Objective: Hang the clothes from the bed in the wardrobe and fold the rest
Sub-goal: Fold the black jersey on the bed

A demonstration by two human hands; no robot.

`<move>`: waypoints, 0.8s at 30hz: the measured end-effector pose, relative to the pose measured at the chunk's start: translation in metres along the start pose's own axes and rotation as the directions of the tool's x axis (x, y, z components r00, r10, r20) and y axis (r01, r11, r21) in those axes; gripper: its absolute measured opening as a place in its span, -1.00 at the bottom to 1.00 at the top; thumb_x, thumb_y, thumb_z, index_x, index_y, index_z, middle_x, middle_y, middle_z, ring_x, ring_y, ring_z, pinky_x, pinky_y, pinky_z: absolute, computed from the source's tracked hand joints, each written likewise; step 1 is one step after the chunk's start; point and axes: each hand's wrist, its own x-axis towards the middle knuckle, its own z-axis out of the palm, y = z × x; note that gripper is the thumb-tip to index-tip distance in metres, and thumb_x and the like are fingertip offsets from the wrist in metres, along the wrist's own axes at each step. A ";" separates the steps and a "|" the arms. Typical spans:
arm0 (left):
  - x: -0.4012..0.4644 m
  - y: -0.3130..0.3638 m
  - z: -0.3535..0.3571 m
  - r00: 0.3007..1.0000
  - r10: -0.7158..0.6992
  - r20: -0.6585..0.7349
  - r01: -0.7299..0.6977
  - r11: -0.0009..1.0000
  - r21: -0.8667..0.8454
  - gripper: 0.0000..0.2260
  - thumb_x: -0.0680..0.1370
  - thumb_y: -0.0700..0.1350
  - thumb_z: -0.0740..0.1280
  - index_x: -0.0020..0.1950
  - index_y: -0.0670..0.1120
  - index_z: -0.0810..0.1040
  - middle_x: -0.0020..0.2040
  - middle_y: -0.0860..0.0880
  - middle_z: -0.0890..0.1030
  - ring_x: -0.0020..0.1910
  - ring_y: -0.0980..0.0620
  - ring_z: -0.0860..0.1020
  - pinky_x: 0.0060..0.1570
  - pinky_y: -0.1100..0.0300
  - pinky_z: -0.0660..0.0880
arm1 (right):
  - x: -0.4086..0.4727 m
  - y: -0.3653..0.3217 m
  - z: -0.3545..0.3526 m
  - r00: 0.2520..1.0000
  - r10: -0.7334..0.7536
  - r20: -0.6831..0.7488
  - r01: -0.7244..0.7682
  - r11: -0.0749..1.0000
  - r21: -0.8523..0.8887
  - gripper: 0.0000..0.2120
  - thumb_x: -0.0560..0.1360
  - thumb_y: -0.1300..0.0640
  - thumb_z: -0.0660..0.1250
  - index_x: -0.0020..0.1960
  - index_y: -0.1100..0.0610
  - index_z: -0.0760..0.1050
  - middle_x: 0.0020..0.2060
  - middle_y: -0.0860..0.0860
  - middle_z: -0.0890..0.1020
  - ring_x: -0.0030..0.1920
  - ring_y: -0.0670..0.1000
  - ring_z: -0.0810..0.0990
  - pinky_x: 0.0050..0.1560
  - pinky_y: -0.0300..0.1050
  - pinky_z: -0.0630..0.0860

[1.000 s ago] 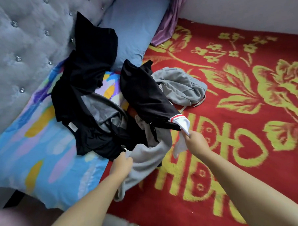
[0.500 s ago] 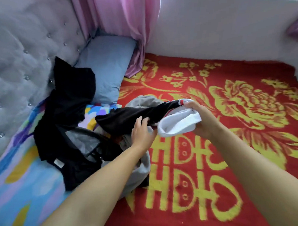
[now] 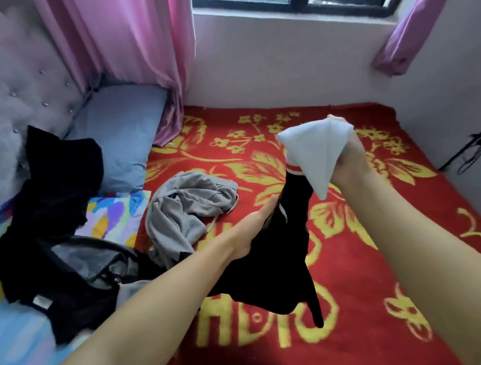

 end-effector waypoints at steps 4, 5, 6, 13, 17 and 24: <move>0.009 0.006 0.042 0.996 -0.015 0.088 0.010 0.998 0.055 -0.72 0.57 0.09 0.27 -0.05 -0.12 0.60 -0.15 -0.05 0.64 -0.15 0.01 0.62 -0.04 0.16 0.51 | -0.001 -0.020 -0.037 0.994 0.096 -0.055 -0.082 0.973 0.217 -0.61 0.63 -0.07 0.10 -0.02 0.22 0.51 -0.19 0.10 0.63 -0.15 0.05 0.65 -0.10 -0.07 0.62; 0.014 0.008 0.053 0.998 -0.003 0.063 0.003 1.000 0.000 -0.75 0.58 0.06 0.27 -0.06 -0.11 0.59 -0.19 -0.04 0.63 -0.21 0.03 0.62 -0.09 0.18 0.51 | -0.004 -0.022 -0.051 0.987 0.146 -0.062 -0.131 0.971 0.202 -0.58 0.62 -0.12 0.12 0.08 0.24 0.47 -0.07 0.14 0.62 -0.03 0.08 0.65 0.01 -0.01 0.62; 0.017 0.011 0.061 0.999 0.007 0.038 -0.005 0.998 -0.058 -0.77 0.59 0.04 0.26 -0.07 -0.10 0.59 -0.23 -0.02 0.63 -0.25 0.06 0.61 -0.14 0.21 0.50 | -0.004 -0.019 -0.065 0.979 0.187 -0.082 -0.175 0.976 0.128 -0.57 0.61 -0.13 0.14 0.12 0.25 0.44 0.01 0.16 0.60 0.02 0.09 0.64 0.05 0.00 0.61; 0.039 0.021 0.121 0.983 0.109 -0.149 -0.130 0.981 -0.141 -0.84 0.55 -0.15 0.20 -0.18 -0.09 0.54 -0.25 -0.04 0.59 -0.24 0.04 0.59 -0.17 0.16 0.48 | -0.045 -0.021 -0.144 0.883 0.447 0.141 -0.223 0.665 -0.712 -0.72 0.58 -0.05 0.25 0.22 0.05 0.51 0.11 0.02 0.63 0.07 0.02 0.63 0.01 -0.05 0.58; 0.047 0.018 0.150 0.959 0.211 -0.190 -0.222 0.975 -0.035 -0.71 0.51 -0.39 0.11 -0.03 -0.13 0.57 -0.22 -0.10 0.61 -0.28 0.02 0.61 -0.28 0.21 0.51 | -0.054 -0.021 -0.162 0.910 0.344 0.229 0.049 0.461 -0.886 -0.73 0.56 -0.05 0.29 0.24 -0.05 0.48 0.06 -0.06 0.64 0.07 -0.04 0.62 0.03 -0.13 0.54; 0.046 0.025 0.151 0.805 0.383 -0.454 -0.128 0.858 0.497 -0.62 0.41 -0.44 0.07 -0.16 -0.04 0.55 -0.37 -0.02 0.51 -0.41 0.08 0.46 -0.39 0.28 0.30 | -0.040 -0.032 -0.175 0.974 0.196 0.118 0.004 0.500 -0.866 -0.91 0.50 0.18 0.20 -0.18 0.12 0.40 -0.34 0.08 0.38 -0.32 0.03 0.36 -0.26 -0.10 0.22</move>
